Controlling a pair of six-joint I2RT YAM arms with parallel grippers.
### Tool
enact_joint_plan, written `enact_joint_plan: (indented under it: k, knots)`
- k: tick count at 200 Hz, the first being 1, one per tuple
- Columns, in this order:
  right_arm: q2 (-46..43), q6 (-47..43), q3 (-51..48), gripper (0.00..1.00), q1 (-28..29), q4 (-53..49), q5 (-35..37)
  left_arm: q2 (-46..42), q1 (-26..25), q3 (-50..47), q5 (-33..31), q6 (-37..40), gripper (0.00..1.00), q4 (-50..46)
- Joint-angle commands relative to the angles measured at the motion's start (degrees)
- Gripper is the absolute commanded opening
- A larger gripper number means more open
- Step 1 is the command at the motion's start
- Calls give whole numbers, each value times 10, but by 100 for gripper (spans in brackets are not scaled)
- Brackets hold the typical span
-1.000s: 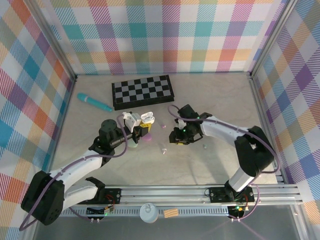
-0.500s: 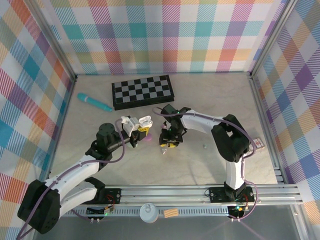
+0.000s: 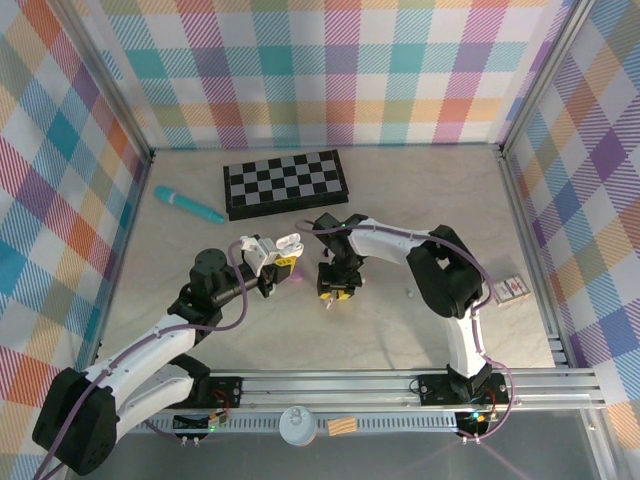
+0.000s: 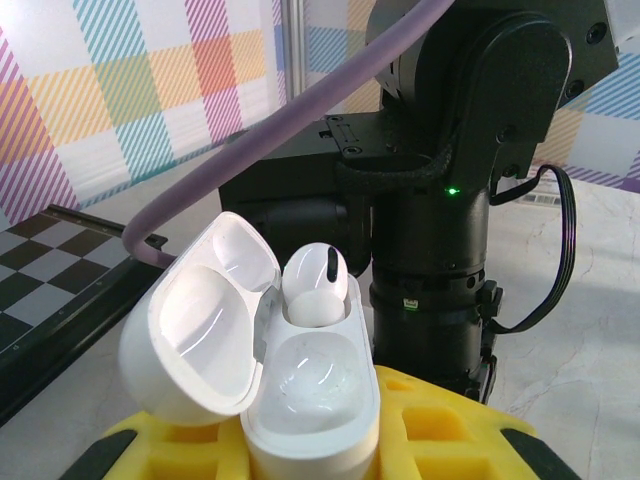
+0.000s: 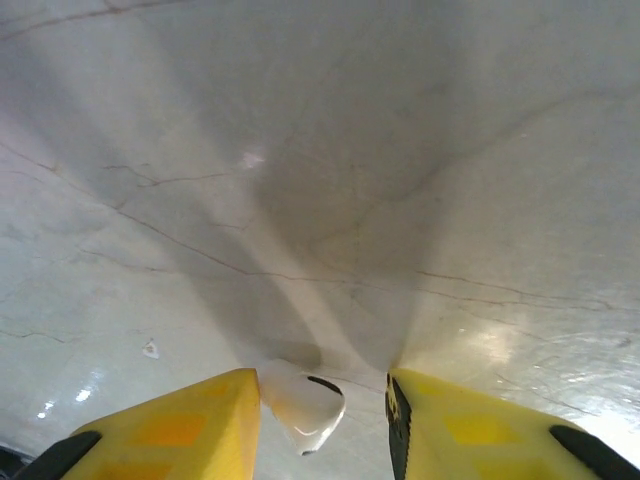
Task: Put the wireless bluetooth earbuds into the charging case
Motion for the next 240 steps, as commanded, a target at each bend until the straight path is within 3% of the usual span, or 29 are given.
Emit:
enact_joint_plan:
  k: [1, 140, 240]
  knots:
    - [12, -9, 18, 39, 13, -22, -4, -13, 3, -10, 17, 13, 1, 3]
    - [30, -10, 17, 28, 15, -25, 12, -19, 3, -8, 22, 13, 0, -2]
    - [-81, -7, -5, 26, 9, -25, 97, 0, 3, -5, 32, 3, 1, 11]
